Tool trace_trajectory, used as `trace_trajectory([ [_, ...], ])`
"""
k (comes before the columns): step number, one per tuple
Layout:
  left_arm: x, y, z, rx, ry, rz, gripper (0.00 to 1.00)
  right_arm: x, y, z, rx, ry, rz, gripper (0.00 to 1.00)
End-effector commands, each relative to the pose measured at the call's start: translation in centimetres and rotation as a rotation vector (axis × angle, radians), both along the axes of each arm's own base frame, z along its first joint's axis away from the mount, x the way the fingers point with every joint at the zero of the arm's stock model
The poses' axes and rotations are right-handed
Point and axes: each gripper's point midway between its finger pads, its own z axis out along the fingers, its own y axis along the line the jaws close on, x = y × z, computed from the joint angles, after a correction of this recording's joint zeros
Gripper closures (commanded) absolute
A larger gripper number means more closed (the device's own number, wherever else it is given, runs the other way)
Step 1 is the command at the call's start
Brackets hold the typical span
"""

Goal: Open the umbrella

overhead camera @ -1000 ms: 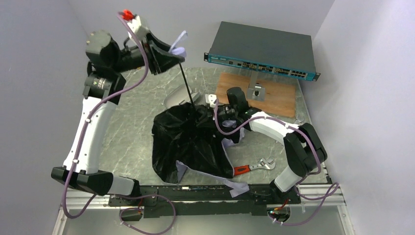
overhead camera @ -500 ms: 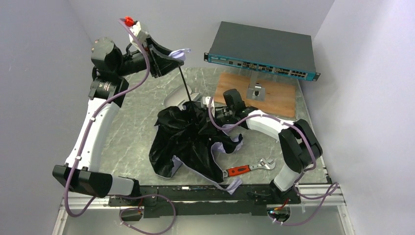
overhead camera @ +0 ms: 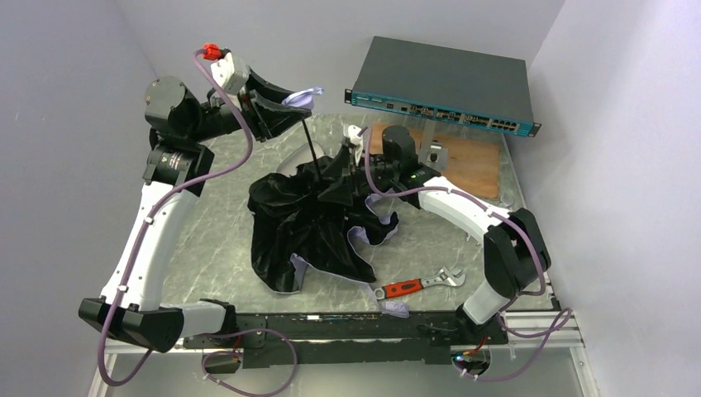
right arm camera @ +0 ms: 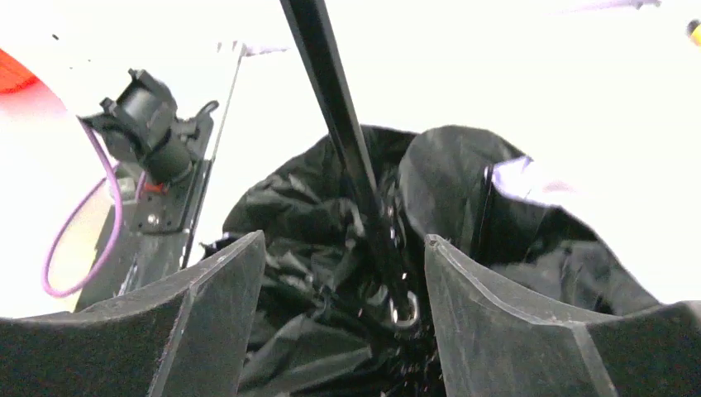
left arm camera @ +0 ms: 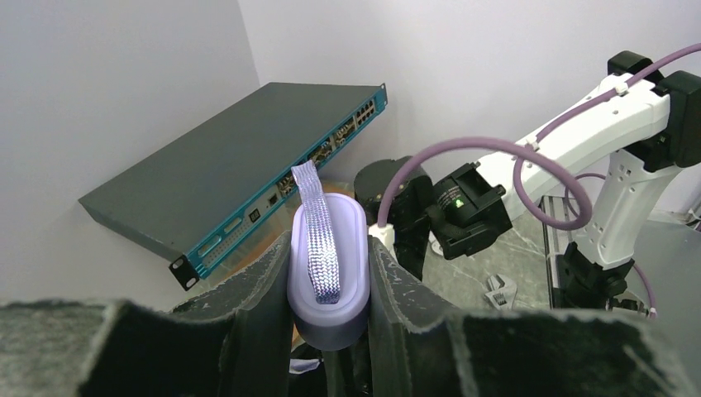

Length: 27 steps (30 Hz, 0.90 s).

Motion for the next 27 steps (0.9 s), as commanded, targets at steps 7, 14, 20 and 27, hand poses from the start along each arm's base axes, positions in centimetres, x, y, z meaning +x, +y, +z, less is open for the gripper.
trace_trajectory([
  [7,-1.5,0.0,3.5,-0.045,-0.085,-0.004,1.0,0.3,2.2,8.3,0.139,-0.13,-0.057,0.62],
  [14,0.1,2.0,0.7,-0.019,-0.018,0.136,0.15,2.4,1.9,12.4,0.216,-0.12,-0.223,1.0],
  [20,1.6,8.2,-6.1,0.055,0.088,0.328,0.0,2.7,1.1,14.8,0.289,-0.091,-0.276,1.0],
  [27,1.1,7.9,-16.4,0.322,0.061,0.287,0.24,2.6,0.4,17.0,0.358,-0.067,-0.301,1.0],
])
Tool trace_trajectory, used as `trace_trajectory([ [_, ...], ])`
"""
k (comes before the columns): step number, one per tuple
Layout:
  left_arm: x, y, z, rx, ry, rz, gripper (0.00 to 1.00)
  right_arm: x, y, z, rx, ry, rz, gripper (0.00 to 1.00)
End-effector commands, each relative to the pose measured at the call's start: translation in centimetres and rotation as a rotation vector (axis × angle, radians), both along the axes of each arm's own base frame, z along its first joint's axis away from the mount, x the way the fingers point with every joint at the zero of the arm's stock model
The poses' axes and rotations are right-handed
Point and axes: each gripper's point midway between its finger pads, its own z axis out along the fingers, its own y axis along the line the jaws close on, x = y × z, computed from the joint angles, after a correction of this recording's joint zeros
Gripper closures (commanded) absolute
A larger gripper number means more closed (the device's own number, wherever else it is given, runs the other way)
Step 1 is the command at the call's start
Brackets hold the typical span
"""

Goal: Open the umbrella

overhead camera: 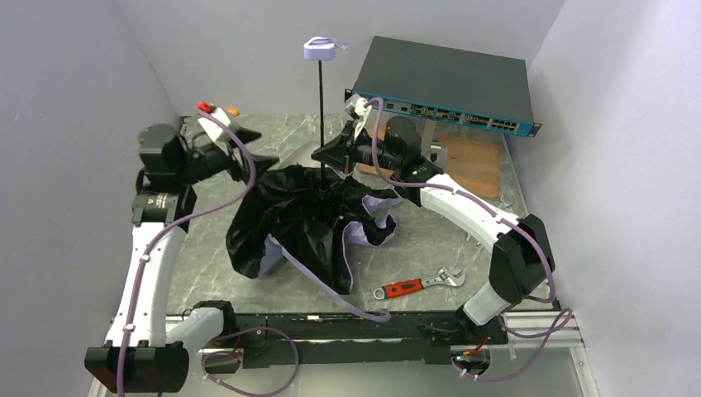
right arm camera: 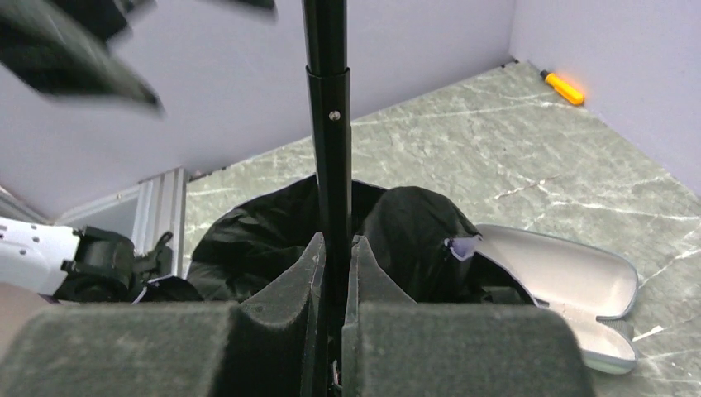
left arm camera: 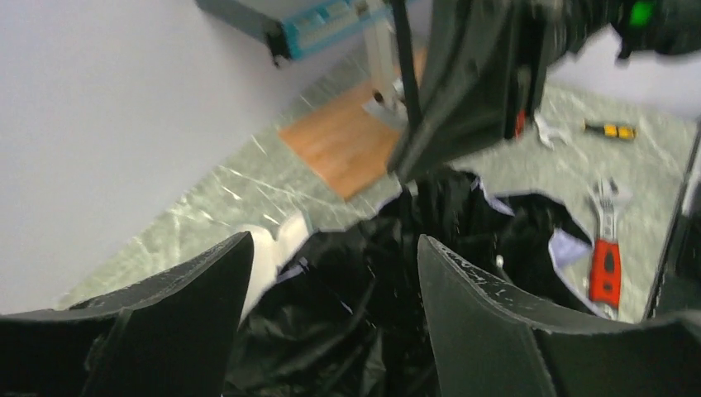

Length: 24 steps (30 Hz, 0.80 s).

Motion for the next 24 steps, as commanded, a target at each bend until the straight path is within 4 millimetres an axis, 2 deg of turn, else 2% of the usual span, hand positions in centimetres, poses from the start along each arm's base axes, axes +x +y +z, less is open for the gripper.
trace_trajectory([
  [1,-1.3,-2.4,-6.3,0.206,-0.025,-0.117,0.26,-1.4,-1.1,9.5,0.203,-0.145,-0.009,1.0],
  [5,-1.3,-4.7,-8.9,0.229,-0.03,-0.182,0.35,-1.9,-0.8,10.4,0.218,-0.138,0.031,1.0],
  [8,-1.6,-6.5,-9.7,0.222,-0.056,-0.267,0.38,-2.3,-0.6,10.5,0.229,-0.147,0.059,1.0],
  [12,-1.6,-8.1,-10.2,0.225,-0.079,-0.317,0.43,-1.9,-0.4,11.2,0.248,-0.159,0.049,1.0],
  [16,-0.5,-8.7,-10.0,0.239,-0.076,-0.284,0.51,-1.8,0.1,11.7,0.263,-0.172,0.056,1.0],
  [19,0.2,-8.6,-10.6,0.249,-0.072,-0.248,0.57,-2.0,0.1,11.9,0.266,-0.179,0.057,1.0],
  [24,0.0,-9.0,-10.4,0.208,-0.064,-0.254,0.59,-2.9,0.5,11.3,0.257,-0.171,0.081,1.0],
])
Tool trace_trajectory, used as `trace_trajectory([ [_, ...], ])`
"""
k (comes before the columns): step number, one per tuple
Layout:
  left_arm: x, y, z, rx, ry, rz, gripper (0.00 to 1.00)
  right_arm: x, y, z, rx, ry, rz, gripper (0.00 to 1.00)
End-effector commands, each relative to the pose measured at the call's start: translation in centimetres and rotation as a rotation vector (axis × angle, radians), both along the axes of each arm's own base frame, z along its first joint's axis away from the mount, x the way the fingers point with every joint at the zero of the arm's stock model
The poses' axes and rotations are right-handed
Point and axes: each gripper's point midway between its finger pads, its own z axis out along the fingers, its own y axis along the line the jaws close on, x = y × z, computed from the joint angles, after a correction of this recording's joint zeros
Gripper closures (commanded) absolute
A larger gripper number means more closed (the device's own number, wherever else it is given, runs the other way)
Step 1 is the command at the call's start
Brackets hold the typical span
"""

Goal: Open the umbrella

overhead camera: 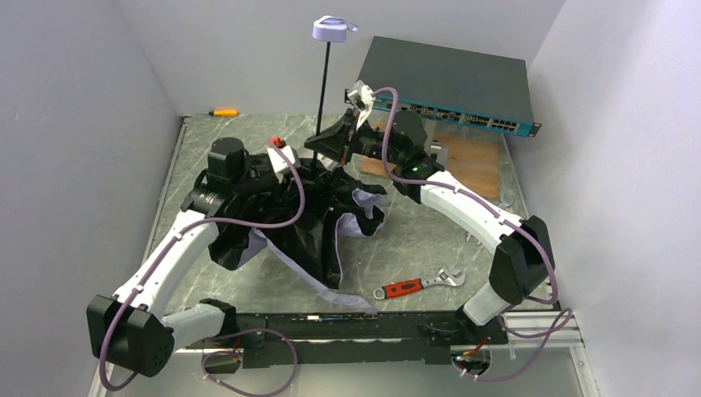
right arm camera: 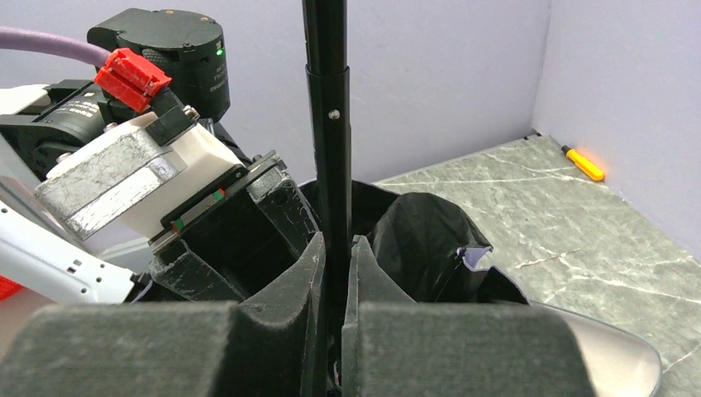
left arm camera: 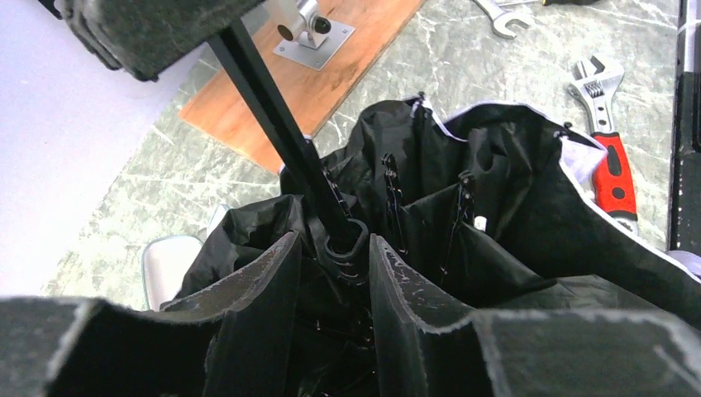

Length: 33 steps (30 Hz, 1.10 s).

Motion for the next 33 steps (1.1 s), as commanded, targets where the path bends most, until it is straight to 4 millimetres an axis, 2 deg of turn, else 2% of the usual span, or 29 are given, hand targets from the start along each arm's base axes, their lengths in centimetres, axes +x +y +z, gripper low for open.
trace_trajectory([
  [1,0.3,-0.5,2.3,-0.065,-0.053,0.004,0.59,-1.9,-0.1,5.1,0.108,-0.127,0.026,1.0],
  [5,0.6,-1.0,2.5,-0.084,-0.03,0.04,0.56,-2.2,0.0,4.8,0.114,-0.117,0.02,1.0],
  [8,1.0,-1.3,1.6,-0.075,-0.005,0.065,0.56,-2.4,0.0,5.0,0.123,-0.119,0.021,1.0],
  [13,0.8,-0.7,-1.3,-0.026,0.06,0.101,0.66,-2.8,-0.3,6.2,0.151,-0.13,0.019,1.0],
  [18,0.2,1.0,-6.1,0.077,0.123,0.127,0.7,-2.9,-1.3,8.7,0.191,-0.159,-0.001,1.0],
  [21,0.2,2.1,-8.1,0.12,0.167,0.144,0.71,-2.9,-2.0,10.5,0.227,-0.166,-0.004,1.0],
  [25,0.5,3.5,-10.0,0.175,0.21,0.171,0.7,-3.0,-3.0,13.0,0.276,-0.188,-0.011,1.0],
  [33,0.6,4.9,-11.9,0.236,0.237,0.202,0.66,-3.3,-4.4,16.5,0.352,-0.226,-0.014,1.0],
])
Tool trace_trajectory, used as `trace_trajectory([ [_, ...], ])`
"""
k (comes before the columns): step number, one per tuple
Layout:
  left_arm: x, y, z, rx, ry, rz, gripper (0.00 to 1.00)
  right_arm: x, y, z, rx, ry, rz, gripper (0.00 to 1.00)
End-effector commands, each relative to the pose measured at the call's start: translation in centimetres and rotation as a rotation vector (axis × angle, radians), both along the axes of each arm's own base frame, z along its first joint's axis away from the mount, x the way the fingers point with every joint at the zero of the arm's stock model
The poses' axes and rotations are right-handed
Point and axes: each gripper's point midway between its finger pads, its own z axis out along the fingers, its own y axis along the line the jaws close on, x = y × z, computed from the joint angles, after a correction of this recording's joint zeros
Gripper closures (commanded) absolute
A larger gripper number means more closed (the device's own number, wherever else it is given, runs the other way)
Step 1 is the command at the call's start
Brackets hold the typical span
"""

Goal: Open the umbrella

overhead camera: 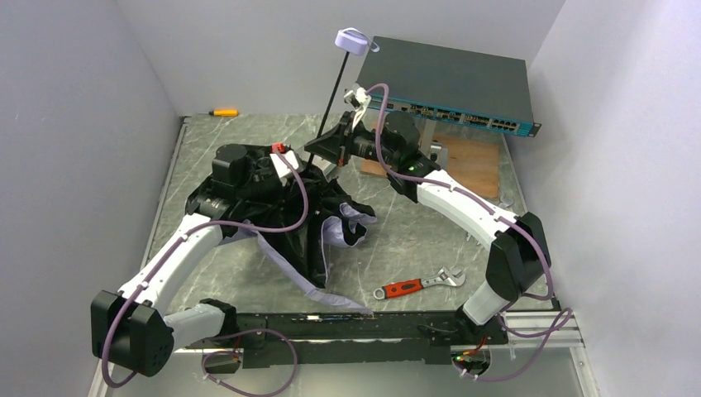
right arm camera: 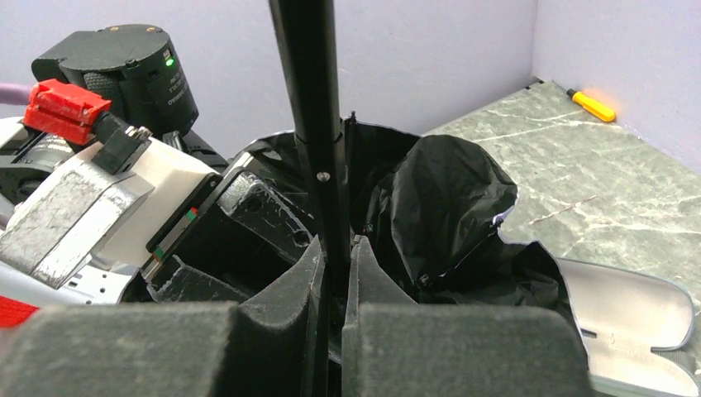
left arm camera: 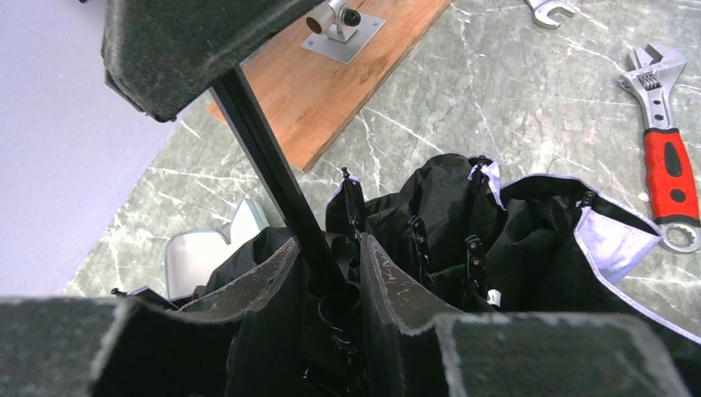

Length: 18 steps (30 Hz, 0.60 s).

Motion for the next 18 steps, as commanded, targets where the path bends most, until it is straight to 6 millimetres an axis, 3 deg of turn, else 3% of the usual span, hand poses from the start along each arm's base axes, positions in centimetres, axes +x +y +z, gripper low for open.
trace_trajectory([
  [1,-1.1,4.6,-10.1,0.218,0.285,0.142,0.66,-4.4,-4.7,18.8,0.381,-0.361,0.011,1.0],
  [9,-1.1,6.6,-11.8,0.275,0.346,0.196,0.65,-5.3,-6.0,21.2,0.427,-0.411,0.005,1.0],
  [18,-1.2,8.9,-13.1,0.329,0.394,0.262,0.64,-6.2,-6.5,21.8,0.449,-0.431,0.01,1.0],
])
